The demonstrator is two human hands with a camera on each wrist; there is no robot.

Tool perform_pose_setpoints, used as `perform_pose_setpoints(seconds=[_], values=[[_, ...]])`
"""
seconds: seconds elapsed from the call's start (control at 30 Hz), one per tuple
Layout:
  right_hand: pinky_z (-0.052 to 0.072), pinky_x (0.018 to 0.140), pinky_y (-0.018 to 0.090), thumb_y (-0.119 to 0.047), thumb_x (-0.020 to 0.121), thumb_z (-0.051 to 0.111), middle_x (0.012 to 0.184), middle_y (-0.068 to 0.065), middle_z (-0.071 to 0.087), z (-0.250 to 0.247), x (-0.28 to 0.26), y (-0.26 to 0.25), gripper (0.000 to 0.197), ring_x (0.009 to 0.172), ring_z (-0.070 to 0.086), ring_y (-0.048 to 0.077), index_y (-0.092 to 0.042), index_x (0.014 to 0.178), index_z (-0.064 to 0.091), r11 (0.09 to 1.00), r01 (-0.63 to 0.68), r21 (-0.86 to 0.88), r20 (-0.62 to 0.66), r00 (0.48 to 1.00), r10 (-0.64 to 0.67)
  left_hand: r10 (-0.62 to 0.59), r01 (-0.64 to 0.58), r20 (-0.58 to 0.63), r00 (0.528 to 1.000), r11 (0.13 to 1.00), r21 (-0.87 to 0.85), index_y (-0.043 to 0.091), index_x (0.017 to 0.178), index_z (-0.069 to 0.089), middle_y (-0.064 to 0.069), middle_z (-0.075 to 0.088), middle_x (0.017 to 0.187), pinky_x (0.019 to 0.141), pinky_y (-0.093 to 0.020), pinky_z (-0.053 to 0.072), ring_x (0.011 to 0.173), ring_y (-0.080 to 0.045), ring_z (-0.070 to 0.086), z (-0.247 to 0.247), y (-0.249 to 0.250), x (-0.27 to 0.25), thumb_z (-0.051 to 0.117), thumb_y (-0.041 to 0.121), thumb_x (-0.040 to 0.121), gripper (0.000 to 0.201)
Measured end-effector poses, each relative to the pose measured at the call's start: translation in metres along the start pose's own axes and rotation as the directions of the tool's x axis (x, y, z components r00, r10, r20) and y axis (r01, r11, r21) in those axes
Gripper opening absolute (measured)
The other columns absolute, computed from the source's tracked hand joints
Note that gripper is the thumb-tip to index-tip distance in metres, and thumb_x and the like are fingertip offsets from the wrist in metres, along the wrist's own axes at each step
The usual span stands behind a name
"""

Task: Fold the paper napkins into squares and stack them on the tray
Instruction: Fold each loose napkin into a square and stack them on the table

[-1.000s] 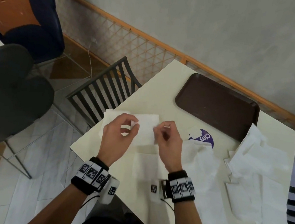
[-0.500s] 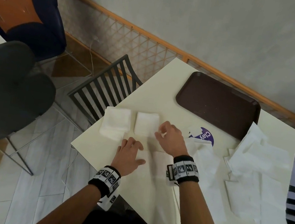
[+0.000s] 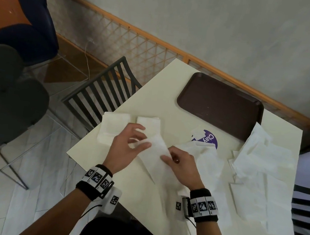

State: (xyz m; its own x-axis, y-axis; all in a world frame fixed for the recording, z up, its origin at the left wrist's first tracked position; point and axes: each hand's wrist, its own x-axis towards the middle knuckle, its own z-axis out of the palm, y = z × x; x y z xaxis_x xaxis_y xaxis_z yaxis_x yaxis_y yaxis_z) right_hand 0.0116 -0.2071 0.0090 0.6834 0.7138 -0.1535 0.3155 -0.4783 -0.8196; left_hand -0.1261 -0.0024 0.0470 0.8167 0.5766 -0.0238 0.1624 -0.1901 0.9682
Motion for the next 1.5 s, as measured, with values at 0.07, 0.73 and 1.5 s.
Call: perform_pose_setpoints(seconds=[0.07, 0.73, 1.5], values=[[0.038, 0.066, 0.033, -0.038, 0.101, 0.08, 0.069, 0.001, 0.051, -0.002, -0.002, -0.012, 0.039, 0.068, 0.044, 0.014, -0.018, 0.078, 0.055, 0.985, 0.009, 0.172, -0.094, 0.996, 0.007, -0.072, 0.073, 0.015, 0.997, 0.994, -0.076, 0.037, 0.133, 0.058, 0.007, 0.076, 0.119, 0.099, -0.026, 0.057, 0.114, -0.008, 0.071, -0.001, 0.011, 0.0, 0.097, 0.037, 0.077, 0.068], [0.054, 0.083, 0.024, 0.021, 0.096, 0.063, 0.099, 0.009, 0.083, -0.009, -0.004, -0.054, 0.033, 0.095, 0.075, 0.019, -0.002, 0.098, 0.086, 0.72, 0.291, 0.629, -0.298, 0.947, -0.123, 0.045, -0.015, 0.106, 0.993, 0.963, -0.269, 0.003, 0.094, 0.068, 0.004, 0.061, 0.08, 0.068, -0.022, 0.046, 0.073, -0.014, 0.053, -0.005, 0.04, -0.001, 0.038, -0.009, 0.11, 0.036], [0.055, 0.069, 0.028, -0.029, 0.11, 0.067, 0.084, -0.003, 0.068, 0.022, 0.02, -0.086, 0.025, 0.072, 0.068, 0.015, -0.018, 0.1, 0.048, 0.906, 0.104, 0.41, -0.36, 0.931, 0.056, 0.13, -0.11, -0.157, 0.979, 0.985, 0.13, 0.021, 0.088, 0.062, 0.016, 0.057, 0.069, 0.062, -0.013, 0.037, 0.06, -0.008, 0.048, -0.017, 0.042, 0.016, 0.083, 0.021, 0.094, 0.021]])
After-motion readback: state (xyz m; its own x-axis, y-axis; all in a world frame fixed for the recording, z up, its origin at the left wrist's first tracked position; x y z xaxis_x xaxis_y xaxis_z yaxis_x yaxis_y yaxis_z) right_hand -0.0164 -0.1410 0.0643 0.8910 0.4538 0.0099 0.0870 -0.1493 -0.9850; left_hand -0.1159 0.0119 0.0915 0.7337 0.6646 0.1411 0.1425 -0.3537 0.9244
